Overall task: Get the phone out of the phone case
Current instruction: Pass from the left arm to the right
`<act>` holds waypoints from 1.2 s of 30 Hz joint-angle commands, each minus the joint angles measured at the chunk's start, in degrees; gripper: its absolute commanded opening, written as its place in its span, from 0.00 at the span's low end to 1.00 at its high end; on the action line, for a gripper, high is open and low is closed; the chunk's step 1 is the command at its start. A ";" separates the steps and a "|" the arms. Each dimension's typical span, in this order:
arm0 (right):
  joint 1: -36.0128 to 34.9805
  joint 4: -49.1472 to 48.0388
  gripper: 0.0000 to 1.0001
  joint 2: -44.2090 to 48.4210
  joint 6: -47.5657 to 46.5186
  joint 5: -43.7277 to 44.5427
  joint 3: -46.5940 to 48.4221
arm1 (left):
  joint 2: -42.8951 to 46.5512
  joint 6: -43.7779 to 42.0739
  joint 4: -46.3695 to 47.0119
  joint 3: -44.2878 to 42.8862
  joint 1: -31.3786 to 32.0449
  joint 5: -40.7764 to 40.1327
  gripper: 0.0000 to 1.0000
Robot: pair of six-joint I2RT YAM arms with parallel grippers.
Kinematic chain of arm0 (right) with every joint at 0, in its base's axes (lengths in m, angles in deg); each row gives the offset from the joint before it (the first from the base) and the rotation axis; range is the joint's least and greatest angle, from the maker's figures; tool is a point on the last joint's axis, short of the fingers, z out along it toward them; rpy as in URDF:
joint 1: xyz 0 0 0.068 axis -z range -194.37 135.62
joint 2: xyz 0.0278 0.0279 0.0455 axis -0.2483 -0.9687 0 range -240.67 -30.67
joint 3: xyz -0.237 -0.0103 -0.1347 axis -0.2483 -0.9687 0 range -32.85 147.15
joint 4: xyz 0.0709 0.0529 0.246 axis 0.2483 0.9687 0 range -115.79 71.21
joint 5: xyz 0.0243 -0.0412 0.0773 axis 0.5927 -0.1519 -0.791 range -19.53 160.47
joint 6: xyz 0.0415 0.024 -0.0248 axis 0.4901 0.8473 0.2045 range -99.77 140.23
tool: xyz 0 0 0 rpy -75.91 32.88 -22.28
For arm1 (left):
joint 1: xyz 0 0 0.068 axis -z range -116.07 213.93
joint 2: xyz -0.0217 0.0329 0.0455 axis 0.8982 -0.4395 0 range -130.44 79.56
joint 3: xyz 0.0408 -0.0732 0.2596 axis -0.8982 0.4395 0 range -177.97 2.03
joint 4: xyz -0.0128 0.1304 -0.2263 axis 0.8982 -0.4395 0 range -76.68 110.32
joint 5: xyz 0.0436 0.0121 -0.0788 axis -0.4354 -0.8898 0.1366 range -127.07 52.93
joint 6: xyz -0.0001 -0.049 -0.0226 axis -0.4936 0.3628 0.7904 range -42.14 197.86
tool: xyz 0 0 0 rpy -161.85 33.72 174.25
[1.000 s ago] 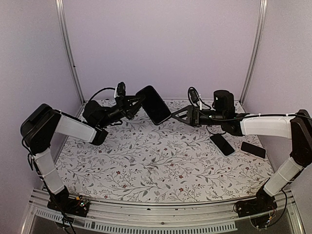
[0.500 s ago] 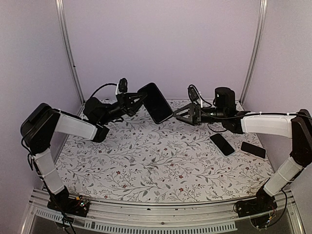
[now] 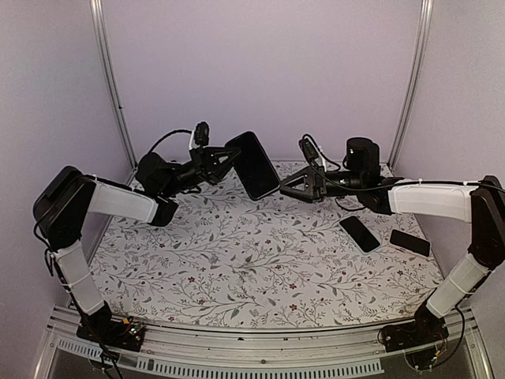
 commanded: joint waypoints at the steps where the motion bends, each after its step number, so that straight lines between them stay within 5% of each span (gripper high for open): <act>1: -1.81 -0.98 0.61 -2.34 1.94 -0.33 1.93 | 1.14 -1.44 0.27 -3.42 3.21 0.71 0.00; 27: -2.45 -7.52 0.00 -1.75 7.61 -3.24 3.50 | -0.11 -7.27 -7.84 -4.17 3.41 -0.44 0.00; 32: -2.39 -4.19 0.00 -1.06 5.36 -0.34 3.51 | 2.17 -12.56 -19.35 -5.27 3.41 -2.23 0.12; 36: -2.30 0.04 0.00 0.52 2.30 3.74 3.37 | 4.15 -16.86 -26.69 -5.41 3.34 -4.45 0.32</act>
